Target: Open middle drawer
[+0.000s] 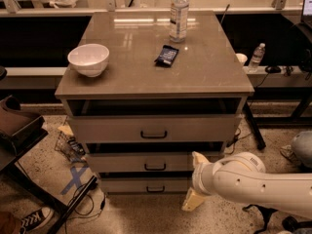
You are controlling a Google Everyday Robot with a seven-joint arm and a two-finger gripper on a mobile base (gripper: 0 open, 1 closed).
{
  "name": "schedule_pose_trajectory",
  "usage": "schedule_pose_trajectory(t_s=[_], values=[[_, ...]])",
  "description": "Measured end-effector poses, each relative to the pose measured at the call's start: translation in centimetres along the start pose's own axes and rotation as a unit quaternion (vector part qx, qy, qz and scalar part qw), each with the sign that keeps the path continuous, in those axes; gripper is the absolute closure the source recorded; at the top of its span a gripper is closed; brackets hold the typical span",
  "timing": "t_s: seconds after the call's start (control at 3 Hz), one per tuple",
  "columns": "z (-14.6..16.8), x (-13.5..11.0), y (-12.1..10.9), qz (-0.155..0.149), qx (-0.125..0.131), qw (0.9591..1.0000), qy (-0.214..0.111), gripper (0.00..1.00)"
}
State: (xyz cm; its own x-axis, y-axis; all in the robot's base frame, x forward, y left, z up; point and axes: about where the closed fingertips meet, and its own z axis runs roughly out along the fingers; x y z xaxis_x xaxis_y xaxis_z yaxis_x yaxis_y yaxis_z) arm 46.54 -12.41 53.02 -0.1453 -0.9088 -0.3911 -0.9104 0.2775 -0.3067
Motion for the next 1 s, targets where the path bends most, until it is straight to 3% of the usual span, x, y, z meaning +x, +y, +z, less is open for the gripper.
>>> schedule_pose_trajectory(t_s=[0.33,1.0], values=[[1.5,0.9,-0.8,-0.005,0.009,0.9999,-0.005,0.00],[6.4,4.7,-4.4,-0.055,0.015,0.9982,0.019,0.00]])
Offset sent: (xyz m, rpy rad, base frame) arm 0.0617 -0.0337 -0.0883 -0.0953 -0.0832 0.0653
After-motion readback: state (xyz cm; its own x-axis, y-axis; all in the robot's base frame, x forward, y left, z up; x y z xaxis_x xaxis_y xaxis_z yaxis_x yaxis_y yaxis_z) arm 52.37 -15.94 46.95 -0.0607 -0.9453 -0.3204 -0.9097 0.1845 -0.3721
